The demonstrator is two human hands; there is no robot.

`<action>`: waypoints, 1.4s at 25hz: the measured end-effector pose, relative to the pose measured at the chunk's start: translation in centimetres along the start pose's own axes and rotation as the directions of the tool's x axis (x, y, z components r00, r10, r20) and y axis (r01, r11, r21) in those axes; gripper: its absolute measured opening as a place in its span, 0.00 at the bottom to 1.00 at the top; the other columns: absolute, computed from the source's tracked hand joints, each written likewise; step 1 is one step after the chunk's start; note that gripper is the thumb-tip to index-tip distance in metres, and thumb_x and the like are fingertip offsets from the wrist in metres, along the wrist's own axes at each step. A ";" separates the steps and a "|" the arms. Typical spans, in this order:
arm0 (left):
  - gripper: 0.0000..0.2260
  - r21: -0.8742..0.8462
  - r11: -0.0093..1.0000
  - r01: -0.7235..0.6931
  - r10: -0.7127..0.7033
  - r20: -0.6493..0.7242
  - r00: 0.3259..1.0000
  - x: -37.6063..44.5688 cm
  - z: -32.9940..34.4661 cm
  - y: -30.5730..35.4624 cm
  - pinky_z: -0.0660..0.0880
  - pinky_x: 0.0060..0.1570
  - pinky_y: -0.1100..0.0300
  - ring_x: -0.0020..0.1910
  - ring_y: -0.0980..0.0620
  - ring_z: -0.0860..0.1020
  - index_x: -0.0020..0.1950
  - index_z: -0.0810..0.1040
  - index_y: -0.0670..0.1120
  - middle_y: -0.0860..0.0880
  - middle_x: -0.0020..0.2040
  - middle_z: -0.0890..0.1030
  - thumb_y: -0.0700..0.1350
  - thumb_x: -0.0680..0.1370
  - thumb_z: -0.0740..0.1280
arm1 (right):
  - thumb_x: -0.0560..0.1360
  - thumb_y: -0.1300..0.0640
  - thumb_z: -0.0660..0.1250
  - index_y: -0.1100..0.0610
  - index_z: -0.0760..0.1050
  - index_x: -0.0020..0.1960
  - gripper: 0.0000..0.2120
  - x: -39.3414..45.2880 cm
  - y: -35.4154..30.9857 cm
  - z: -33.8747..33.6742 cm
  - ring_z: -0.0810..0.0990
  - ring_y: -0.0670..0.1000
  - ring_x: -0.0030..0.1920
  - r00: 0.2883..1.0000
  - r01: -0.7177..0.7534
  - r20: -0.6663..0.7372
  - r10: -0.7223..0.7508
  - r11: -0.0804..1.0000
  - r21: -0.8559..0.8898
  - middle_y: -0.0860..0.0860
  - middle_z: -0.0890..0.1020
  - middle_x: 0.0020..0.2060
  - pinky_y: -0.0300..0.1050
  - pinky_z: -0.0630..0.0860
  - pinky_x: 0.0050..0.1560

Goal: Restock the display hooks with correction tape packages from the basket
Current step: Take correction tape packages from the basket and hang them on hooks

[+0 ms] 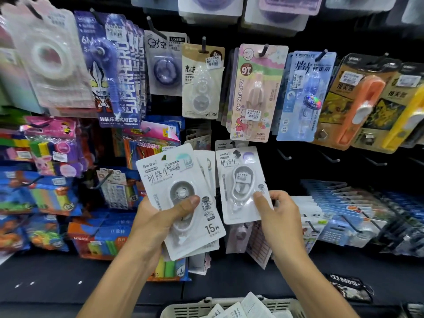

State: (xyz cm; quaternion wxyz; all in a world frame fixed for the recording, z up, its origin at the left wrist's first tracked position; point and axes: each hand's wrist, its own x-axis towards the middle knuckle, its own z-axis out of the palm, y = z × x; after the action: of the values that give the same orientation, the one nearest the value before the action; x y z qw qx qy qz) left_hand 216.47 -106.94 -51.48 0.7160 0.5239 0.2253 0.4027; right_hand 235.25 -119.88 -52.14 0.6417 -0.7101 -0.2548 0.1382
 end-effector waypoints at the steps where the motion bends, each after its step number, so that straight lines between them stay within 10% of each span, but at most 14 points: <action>1: 0.27 -0.001 1.000 0.003 -0.003 -0.003 1.000 0.0 0.1 -0.2 0.83 0.39 0.53 0.49 0.41 0.87 0.56 0.85 0.47 0.42 0.52 0.88 0.47 0.58 0.83 | 0.79 0.47 0.68 0.52 0.73 0.56 0.10 0.3 -0.1 0.2 0.76 0.44 0.26 0.994 -0.105 0.008 0.105 0.993 0.045 0.54 0.84 0.44 0.37 0.70 0.22; 3: 0.24 -0.004 1.000 0.015 -0.015 -0.024 1.000 0.1 0.2 -0.5 0.83 0.39 0.50 0.48 0.41 0.87 0.55 0.85 0.49 0.43 0.52 0.88 0.45 0.60 0.83 | 0.80 0.48 0.68 0.48 0.67 0.65 0.17 -0.3 0.2 0.6 0.80 0.48 0.32 0.970 -0.233 0.082 0.228 0.970 0.062 0.53 0.83 0.49 0.42 0.73 0.30; 7: 0.29 0.009 1.000 0.029 -0.029 -0.011 1.000 0.5 1.0 -0.8 0.84 0.45 0.43 0.50 0.39 0.87 0.58 0.84 0.47 0.42 0.53 0.87 0.46 0.58 0.84 | 0.71 0.38 0.71 0.38 0.76 0.57 0.15 -3.6 -0.5 2.0 0.81 0.40 0.49 0.923 0.195 0.344 -0.172 0.980 -0.034 0.42 0.82 0.51 0.36 0.76 0.46; 10: 0.32 -0.024 0.998 0.060 -0.059 0.055 0.997 0.5 1.3 -0.7 0.84 0.42 0.51 0.51 0.41 0.87 0.62 0.81 0.45 0.42 0.54 0.87 0.46 0.60 0.83 | 0.71 0.40 0.73 0.49 0.79 0.45 0.13 -3.3 -1.4 3.5 0.80 0.43 0.40 0.897 0.282 0.369 -0.241 0.957 -0.061 0.46 0.81 0.41 0.42 0.76 0.42; 14: 0.33 -0.050 0.994 0.102 -0.093 0.148 0.985 0.6 0.3 -0.1 0.81 0.51 0.49 0.56 0.41 0.85 0.66 0.78 0.47 0.43 0.58 0.86 0.42 0.62 0.82 | 0.80 0.52 0.68 0.54 0.78 0.45 0.07 -2.6 -1.5 2.8 0.81 0.56 0.38 0.956 0.008 0.284 -0.071 0.976 0.219 0.58 0.85 0.40 0.61 0.80 0.40; 17: 0.31 -0.015 0.998 0.054 -0.052 0.085 0.995 0.8 -0.1 0.1 0.79 0.54 0.49 0.54 0.42 0.86 0.65 0.79 0.47 0.44 0.57 0.87 0.38 0.62 0.81 | 0.81 0.49 0.66 0.51 0.76 0.43 0.10 -1.5 -0.4 0.6 0.76 0.50 0.26 0.992 -0.010 0.124 -0.015 0.980 0.197 0.53 0.81 0.31 0.47 0.74 0.26; 30: 0.27 -0.072 0.992 -0.107 0.100 -0.095 0.990 1.2 0.0 -0.1 0.83 0.40 0.57 0.50 0.45 0.87 0.59 0.81 0.49 0.47 0.54 0.88 0.44 0.61 0.81 | 0.80 0.45 0.65 0.50 0.78 0.45 0.11 -2.4 0.7 -1.4 0.77 0.46 0.32 0.996 0.082 0.040 -0.082 0.997 -0.013 0.54 0.83 0.36 0.34 0.71 0.31; 35: 0.30 -0.041 0.993 -0.106 0.103 -0.086 0.991 1.5 0.2 -0.6 0.84 0.42 0.56 0.50 0.45 0.87 0.63 0.78 0.48 0.47 0.55 0.87 0.42 0.63 0.82 | 0.79 0.60 0.69 0.51 0.70 0.60 0.12 -0.4 -0.7 0.3 0.78 0.47 0.28 0.951 -0.286 0.156 0.266 0.950 0.126 0.52 0.84 0.38 0.41 0.72 0.23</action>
State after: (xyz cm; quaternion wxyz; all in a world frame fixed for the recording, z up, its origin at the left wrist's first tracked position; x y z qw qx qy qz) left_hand 217.68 -105.89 -51.81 0.6957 0.5012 0.2180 0.4662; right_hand 234.63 -119.76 -51.54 0.6474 -0.6784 -0.1854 0.2937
